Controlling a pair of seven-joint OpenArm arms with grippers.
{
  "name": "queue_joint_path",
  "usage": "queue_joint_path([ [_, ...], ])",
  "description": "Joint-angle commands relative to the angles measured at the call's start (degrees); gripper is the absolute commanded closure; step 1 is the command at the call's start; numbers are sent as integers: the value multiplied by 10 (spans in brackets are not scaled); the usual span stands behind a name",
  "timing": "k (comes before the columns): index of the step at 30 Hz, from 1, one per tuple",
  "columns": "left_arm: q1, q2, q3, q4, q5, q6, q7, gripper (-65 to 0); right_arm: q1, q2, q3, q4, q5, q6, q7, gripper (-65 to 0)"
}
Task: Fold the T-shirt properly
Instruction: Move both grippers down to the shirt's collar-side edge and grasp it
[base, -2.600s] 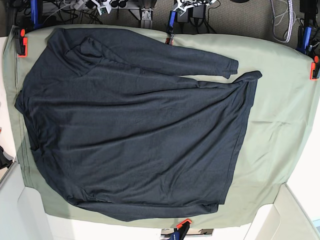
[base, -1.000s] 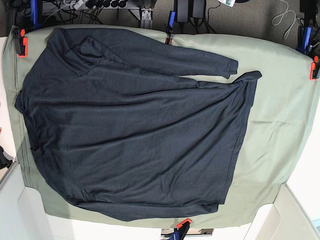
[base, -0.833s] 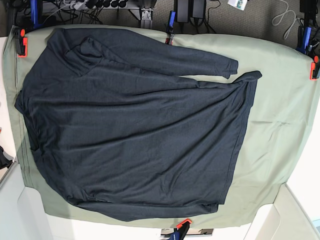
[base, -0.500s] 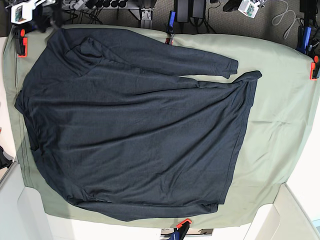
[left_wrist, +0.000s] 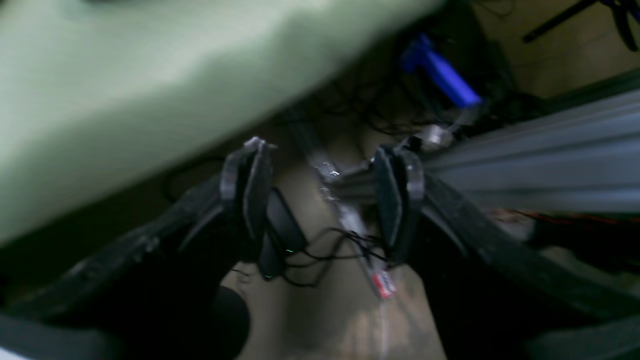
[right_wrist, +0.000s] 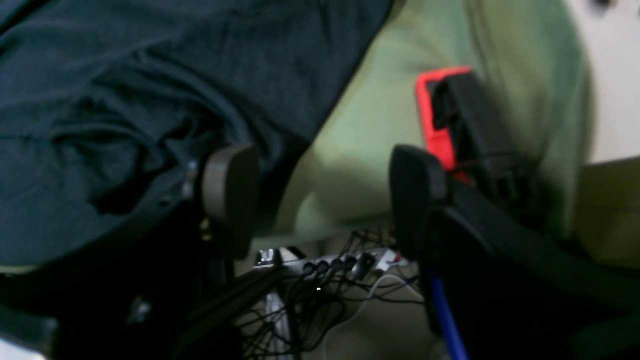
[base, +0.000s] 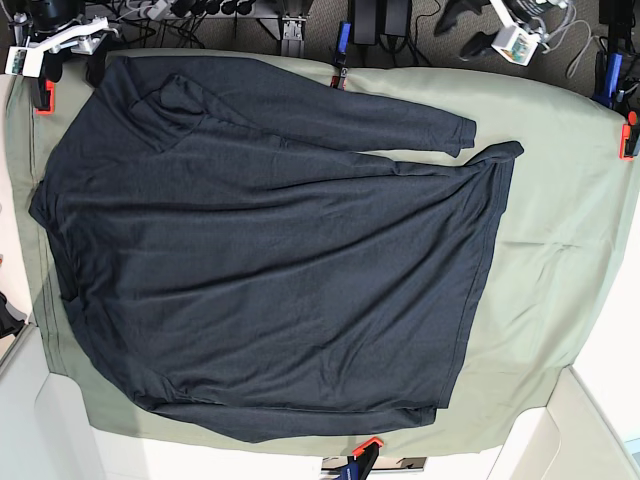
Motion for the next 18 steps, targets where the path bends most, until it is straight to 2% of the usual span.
queue_joint_path([
  [1,6,-7,-17,14,-22,-7,-10,-359,2,3,4,1,5,10,11,-411],
  [6,-9,-20,-72,24,-72,-7,-9,-364,20,3,2,-9,9,12,10,-411],
  [8,-23,-28,-72,24,-71,-7,-7,-400,23,3,2,-9,9,12,9,-411],
  [10,-43,-33,-66,24,-71,-7,-5,-424,26,3,2,-9,9,12,9,-411],
  [15,-99,-40,-30,14,-70,-7,18,-424,26,3,2,-9,9,12,8,-411],
  [18,-138,-39,4,-20,-41,1,18,-424,26,3,2,-9,9,12,7,-411],
])
